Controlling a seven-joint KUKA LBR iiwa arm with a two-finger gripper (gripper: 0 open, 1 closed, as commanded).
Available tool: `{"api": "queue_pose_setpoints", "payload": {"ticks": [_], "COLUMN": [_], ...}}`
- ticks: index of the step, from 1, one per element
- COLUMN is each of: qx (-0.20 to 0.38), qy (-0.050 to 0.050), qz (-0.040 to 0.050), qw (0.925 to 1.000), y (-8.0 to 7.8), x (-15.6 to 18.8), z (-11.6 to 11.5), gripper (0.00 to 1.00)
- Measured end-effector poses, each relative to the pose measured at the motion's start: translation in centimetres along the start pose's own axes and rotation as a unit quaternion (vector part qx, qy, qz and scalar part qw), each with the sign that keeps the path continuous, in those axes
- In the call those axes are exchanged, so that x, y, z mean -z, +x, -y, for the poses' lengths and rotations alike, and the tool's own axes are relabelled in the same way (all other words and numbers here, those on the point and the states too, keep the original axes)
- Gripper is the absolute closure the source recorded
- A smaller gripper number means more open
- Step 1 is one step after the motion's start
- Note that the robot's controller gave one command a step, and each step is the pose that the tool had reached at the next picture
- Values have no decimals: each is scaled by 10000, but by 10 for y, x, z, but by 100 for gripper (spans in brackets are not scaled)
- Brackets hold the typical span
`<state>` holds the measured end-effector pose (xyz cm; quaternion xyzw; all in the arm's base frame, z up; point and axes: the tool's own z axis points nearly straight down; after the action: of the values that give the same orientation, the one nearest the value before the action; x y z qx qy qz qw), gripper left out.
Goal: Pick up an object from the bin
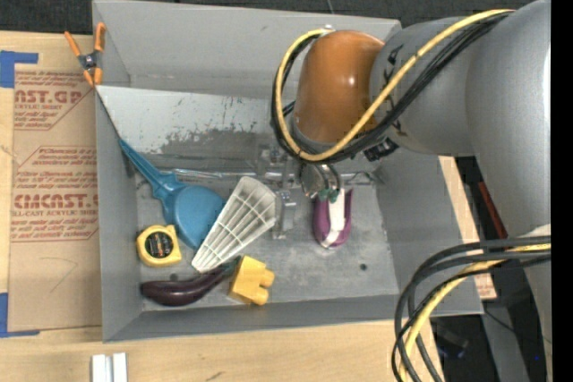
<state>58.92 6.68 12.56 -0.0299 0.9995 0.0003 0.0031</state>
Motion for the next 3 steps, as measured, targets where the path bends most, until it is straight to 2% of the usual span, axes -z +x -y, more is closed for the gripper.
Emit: {"api": "queue_pose_setpoints", "payload": {"ticks": [1, 2, 3], "qx": [1061, 3109, 3108], "qy": [-6, 1, 0], "qz": [-21, 29, 29], "qw": [9944, 9504, 9505], "y": [10, 15, 15], "x": [-41, -54, -54], "z": [-20, -39, -39], "gripper": [0, 100, 100]}}
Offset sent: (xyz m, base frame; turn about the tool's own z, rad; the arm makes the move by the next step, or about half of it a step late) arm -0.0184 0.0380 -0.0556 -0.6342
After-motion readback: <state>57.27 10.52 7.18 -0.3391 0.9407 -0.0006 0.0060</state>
